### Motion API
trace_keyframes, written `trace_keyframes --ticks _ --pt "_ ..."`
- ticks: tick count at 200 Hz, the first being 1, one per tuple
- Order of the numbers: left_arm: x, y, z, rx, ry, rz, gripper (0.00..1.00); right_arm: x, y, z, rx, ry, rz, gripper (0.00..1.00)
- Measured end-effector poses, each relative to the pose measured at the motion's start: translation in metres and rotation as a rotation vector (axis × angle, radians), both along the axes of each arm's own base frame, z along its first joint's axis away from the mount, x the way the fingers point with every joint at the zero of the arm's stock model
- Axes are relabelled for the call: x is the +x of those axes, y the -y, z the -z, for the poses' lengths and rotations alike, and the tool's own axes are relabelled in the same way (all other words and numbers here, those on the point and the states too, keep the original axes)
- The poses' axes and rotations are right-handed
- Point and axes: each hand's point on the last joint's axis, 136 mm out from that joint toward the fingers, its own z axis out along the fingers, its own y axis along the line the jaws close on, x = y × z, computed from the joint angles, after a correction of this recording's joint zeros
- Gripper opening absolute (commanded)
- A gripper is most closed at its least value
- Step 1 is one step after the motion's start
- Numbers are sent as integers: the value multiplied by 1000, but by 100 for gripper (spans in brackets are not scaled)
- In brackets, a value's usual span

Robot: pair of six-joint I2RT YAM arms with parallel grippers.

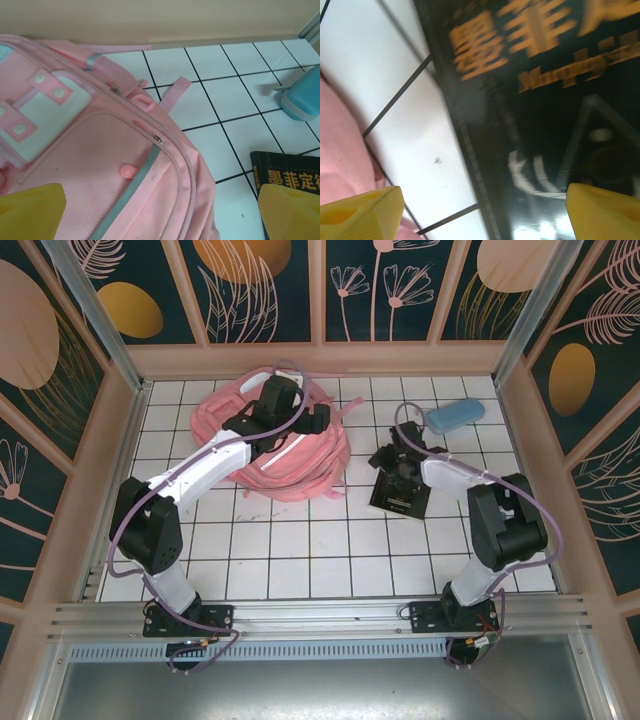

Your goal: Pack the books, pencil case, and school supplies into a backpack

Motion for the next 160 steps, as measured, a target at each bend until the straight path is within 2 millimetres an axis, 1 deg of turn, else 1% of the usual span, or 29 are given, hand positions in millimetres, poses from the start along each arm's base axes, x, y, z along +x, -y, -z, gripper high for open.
trace_keyframes --ticks 21,34,44,59,73,97,121,145,160 --pt "5 9 4 -11 -12 23 99 -6 37 -12 -39 14 70 83" --pt "7 13 6 -16 -19 35 99 -7 55 -17 -59 20 103 82" --pt "8 17 6 -22 -24 47 99 -9 64 -17 -78 15 115 82" --pt "9 23 8 -33 -37 69 98 -14 74 -12 -99 -5 119 81" --pt "9 30 11 -48 -51 97 95 -19 82 -6 -115 -29 111 78" --pt "5 43 21 -83 -96 150 89 -23 90 8 -138 -70 94 72" --pt "1 55 35 -115 -152 195 83 -26 89 22 -157 -109 48 66" --pt "-3 65 52 -128 -210 229 74 -28 85 30 -150 -130 5 55" --pt "-5 71 62 -133 -244 242 67 -27 82 31 -149 -125 -25 47"
